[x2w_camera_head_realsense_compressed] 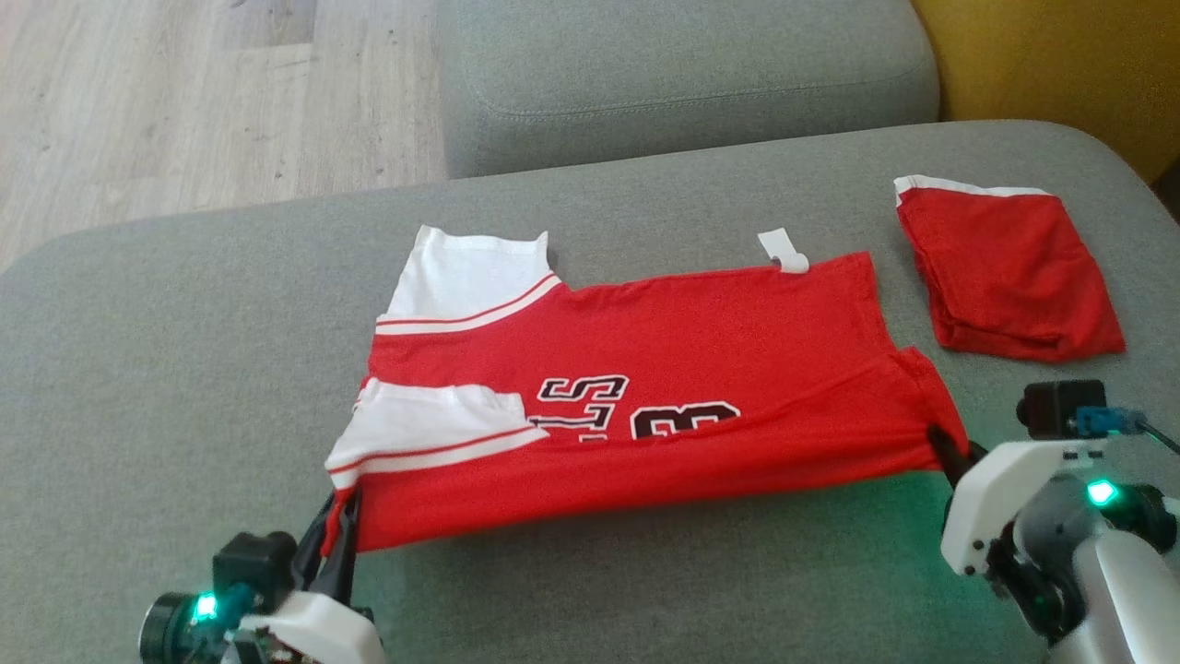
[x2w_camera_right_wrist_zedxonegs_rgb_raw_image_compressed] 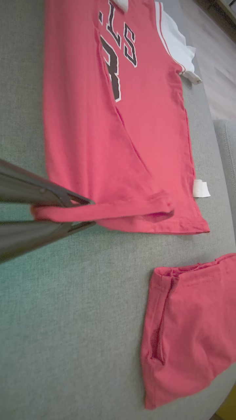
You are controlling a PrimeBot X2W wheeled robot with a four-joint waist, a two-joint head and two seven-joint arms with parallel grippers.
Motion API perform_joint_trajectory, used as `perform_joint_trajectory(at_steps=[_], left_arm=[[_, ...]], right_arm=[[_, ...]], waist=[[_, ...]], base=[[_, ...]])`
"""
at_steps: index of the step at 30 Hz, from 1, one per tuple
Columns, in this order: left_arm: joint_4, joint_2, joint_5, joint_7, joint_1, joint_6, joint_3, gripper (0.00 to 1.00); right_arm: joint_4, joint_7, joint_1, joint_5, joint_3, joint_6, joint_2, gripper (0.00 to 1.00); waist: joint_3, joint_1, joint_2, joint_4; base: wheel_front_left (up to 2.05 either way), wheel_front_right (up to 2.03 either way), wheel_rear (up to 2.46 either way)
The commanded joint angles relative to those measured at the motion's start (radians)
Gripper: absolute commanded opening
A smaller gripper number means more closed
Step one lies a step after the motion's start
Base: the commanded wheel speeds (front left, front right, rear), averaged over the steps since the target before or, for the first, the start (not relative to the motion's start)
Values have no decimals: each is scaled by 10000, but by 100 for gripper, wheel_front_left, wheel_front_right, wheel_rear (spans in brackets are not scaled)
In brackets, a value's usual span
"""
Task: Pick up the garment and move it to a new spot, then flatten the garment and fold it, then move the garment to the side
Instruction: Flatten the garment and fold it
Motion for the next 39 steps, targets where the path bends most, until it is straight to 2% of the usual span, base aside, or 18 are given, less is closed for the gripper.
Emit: perform_joint_trajectory(at_steps=[1,8,9,10,11,12,13,16,21,28,33,39], left_arm=[[-381,353,-59,24,-322,112,405,0],[-872,424,-77,337,-81,242,283,0],[-873,431,-77,368,-82,236,257,0],[-867,432,-78,379,-93,232,240,8],[-847,426,-80,374,-115,231,229,32],[-818,419,-79,358,-148,231,221,86],[-788,408,-73,316,-193,233,220,100],[-696,340,-88,98,-348,285,287,100],[-760,218,-149,-654,-764,433,632,100],[-1114,257,-173,-1425,-1719,334,1026,100],[-977,584,-65,-869,-2986,37,968,100],[89,1121,-156,863,-5203,-962,623,100]], right_arm=[[-530,65,-218,59,22,35,-281,0],[-1389,524,399,46,-240,35,46,0],[-1462,504,427,38,-298,35,105,31],[-1538,432,443,3,-366,35,162,98],[-1580,382,457,-38,-453,35,229,100],[-1613,348,460,-81,-506,35,290,100],[-1662,280,447,-105,-546,35,350,100],[-1810,-54,329,-140,-702,35,521,100],[-2028,-1240,-137,-236,-900,35,663,100],[-1985,-2824,-970,-496,-888,35,805,100],[-1779,-3282,-1656,-638,-674,35,892,100],[-1528,-3569,-2686,-793,-375,35,845,100]], waist=[[12,1,-1,8],[94,1,-1,4],[117,1,-1,-3],[142,1,-1,-10],[164,1,-1,-15],[187,1,-1,-21],[213,1,-1,-28],[283,1,-1,-60],[490,1,-1,-128],[958,1,-1,-281],[1626,1,-1,-456],[2756,1,-1,-738]], base=[[0,0,0],[0,0,0],[0,0,0],[0,0,0],[0,0,0],[0,0,0],[0,0,0],[0,0,0],[0,0,0],[0,0,0],[0,0,0],[0,0,0]])
